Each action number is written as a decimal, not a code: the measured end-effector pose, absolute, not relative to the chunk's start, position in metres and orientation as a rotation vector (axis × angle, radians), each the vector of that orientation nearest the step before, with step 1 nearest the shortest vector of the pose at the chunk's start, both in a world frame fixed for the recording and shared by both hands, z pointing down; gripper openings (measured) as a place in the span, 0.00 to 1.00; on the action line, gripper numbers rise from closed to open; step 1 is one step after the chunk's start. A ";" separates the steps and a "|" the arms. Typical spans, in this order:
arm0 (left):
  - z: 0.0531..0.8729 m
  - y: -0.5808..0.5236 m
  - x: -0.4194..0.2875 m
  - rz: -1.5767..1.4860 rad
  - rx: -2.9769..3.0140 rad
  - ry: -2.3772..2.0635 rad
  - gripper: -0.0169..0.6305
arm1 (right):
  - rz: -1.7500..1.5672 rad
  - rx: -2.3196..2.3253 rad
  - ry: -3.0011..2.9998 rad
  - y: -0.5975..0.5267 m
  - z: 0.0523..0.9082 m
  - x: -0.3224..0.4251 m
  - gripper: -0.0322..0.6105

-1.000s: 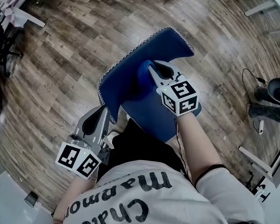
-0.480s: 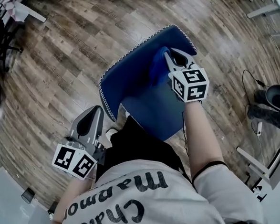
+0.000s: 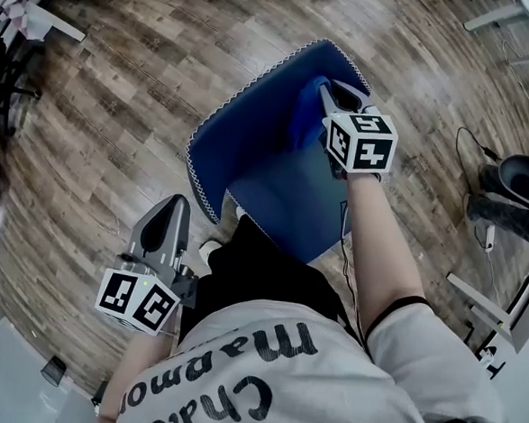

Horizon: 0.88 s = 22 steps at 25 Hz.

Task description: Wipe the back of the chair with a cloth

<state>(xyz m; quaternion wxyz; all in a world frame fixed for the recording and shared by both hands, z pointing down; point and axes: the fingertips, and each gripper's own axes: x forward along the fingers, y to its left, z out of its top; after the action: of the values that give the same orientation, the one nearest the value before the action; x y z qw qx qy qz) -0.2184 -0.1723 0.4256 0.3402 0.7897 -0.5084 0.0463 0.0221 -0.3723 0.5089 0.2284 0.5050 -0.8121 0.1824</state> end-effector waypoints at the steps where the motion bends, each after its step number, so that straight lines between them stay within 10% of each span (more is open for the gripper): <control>1: 0.427 -0.172 -0.220 0.121 2.047 -1.328 0.03 | 0.535 1.403 -2.249 -0.367 0.506 0.021 0.13; 22: 0.456 -0.128 -0.207 0.179 2.043 -1.160 0.03 | 0.718 0.841 -2.559 -0.172 0.499 -0.163 0.13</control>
<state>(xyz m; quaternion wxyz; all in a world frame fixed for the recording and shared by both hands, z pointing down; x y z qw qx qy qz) -0.2070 -0.1275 0.4563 0.3826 0.8011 -0.4549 0.0703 -0.1627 -0.1722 0.4990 0.1760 0.2969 -0.9037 0.2535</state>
